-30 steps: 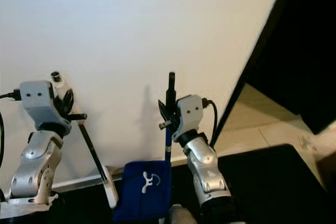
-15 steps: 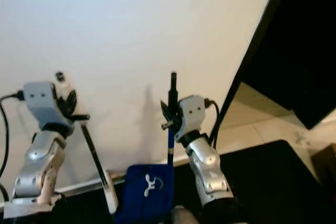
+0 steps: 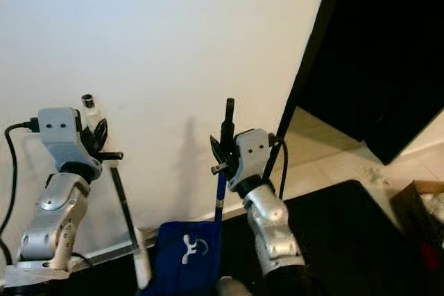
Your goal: Sweep floor
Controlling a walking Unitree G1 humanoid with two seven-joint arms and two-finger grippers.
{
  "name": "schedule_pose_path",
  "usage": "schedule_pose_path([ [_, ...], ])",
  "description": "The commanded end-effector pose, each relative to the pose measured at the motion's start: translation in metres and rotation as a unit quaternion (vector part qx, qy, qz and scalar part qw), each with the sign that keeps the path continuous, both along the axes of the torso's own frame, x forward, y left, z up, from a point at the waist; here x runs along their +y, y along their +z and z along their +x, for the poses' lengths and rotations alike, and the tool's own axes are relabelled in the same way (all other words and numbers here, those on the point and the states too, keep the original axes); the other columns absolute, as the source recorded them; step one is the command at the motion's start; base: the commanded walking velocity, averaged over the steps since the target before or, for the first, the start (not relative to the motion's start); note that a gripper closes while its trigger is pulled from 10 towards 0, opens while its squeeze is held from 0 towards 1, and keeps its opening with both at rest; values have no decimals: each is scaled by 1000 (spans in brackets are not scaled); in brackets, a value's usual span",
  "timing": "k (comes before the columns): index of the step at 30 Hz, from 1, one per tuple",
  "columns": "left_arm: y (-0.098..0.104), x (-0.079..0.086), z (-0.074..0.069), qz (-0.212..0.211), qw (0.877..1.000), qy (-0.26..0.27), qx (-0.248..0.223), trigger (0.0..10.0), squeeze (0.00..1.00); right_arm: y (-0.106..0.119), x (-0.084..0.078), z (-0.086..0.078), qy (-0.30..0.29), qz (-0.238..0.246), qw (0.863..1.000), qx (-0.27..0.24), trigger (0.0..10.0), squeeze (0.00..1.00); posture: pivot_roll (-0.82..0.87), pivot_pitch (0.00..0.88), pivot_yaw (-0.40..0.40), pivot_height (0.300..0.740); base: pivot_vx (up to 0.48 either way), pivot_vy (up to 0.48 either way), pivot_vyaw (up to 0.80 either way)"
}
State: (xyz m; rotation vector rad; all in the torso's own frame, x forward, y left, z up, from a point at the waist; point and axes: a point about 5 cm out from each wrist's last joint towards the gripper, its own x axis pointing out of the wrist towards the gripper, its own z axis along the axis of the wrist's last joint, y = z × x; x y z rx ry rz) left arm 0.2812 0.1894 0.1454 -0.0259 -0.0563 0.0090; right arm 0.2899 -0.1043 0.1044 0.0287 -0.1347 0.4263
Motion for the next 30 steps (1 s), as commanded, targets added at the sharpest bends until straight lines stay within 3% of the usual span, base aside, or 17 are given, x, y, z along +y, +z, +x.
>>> schedule_pose_path([
  [1,9,-2,0,-7,999,-5,-31,10000,0,8,0,2,2,-4,1000,-25,10000,0,13,32,26,740,0,0,0],
  [10,7,-2,-3,-10,999,-6,-30,10000,0,6,1,0,4,-2,1000,-20,10000,0,17,40,26,740,0,0,0],
  [30,6,-2,-5,-12,999,-7,-28,10000,0,4,1,-1,1,-4,1000,-16,10000,0,18,48,24,740,-470,0,0],
])
